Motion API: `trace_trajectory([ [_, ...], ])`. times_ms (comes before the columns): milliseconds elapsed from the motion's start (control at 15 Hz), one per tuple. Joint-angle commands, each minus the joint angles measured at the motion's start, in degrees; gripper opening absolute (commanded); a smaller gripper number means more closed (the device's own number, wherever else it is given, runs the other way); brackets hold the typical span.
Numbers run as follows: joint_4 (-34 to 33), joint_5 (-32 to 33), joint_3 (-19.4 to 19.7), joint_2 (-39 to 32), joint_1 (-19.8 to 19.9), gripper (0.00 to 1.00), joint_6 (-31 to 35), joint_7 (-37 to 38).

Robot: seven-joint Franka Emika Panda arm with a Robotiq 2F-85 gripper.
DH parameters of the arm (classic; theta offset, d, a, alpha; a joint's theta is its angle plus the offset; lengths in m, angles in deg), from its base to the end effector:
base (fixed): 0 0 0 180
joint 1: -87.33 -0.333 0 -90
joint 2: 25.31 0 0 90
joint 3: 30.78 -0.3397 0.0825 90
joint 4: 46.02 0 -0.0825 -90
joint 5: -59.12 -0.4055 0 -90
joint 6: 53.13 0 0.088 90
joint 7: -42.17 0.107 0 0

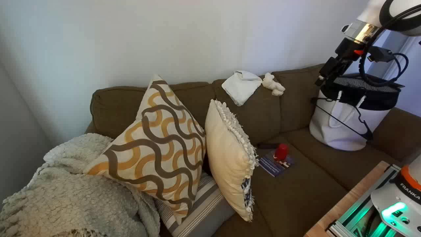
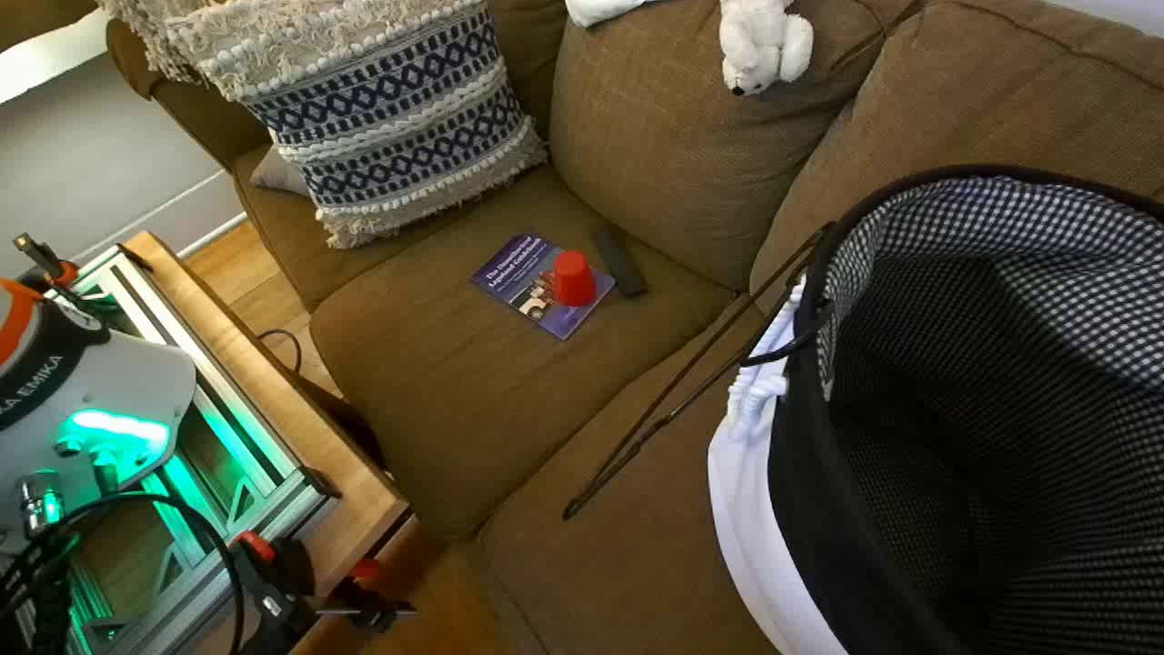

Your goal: Put the cup on the top of the couch

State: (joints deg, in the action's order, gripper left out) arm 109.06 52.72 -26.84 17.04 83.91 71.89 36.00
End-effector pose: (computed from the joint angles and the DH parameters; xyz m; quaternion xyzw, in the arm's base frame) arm 0.3470 0.0007 0.4731 -0.9914 -0.0283 -0.1091 0.0665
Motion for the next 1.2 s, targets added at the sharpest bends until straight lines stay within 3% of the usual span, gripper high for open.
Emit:
trace_trajectory([
  [0, -0.1, -0.2, -0.2, 0.0, 0.3, 1.0, -0.2, -0.2],
  [467, -0.1, -0.2, -0.2, 0.0, 0.3, 1.0, -0.2, -0.2],
  [600, 0.6, 0.4, -1.9, -1.3, 1.3, 1.0, 2.2, 2.6],
  [800, 2.8, 1.4, -1.9, -7.9, 3.1, 1.0, 9.6, 3.7],
  [933, 2.4, 2.4, -1.5, -16.0, 4.7, 1.0, 14.9, 4.3],
  [1133, 0.0, 4.9, -1.2, -26.5, 7.1, 1.0, 17.7, 4.2],
])
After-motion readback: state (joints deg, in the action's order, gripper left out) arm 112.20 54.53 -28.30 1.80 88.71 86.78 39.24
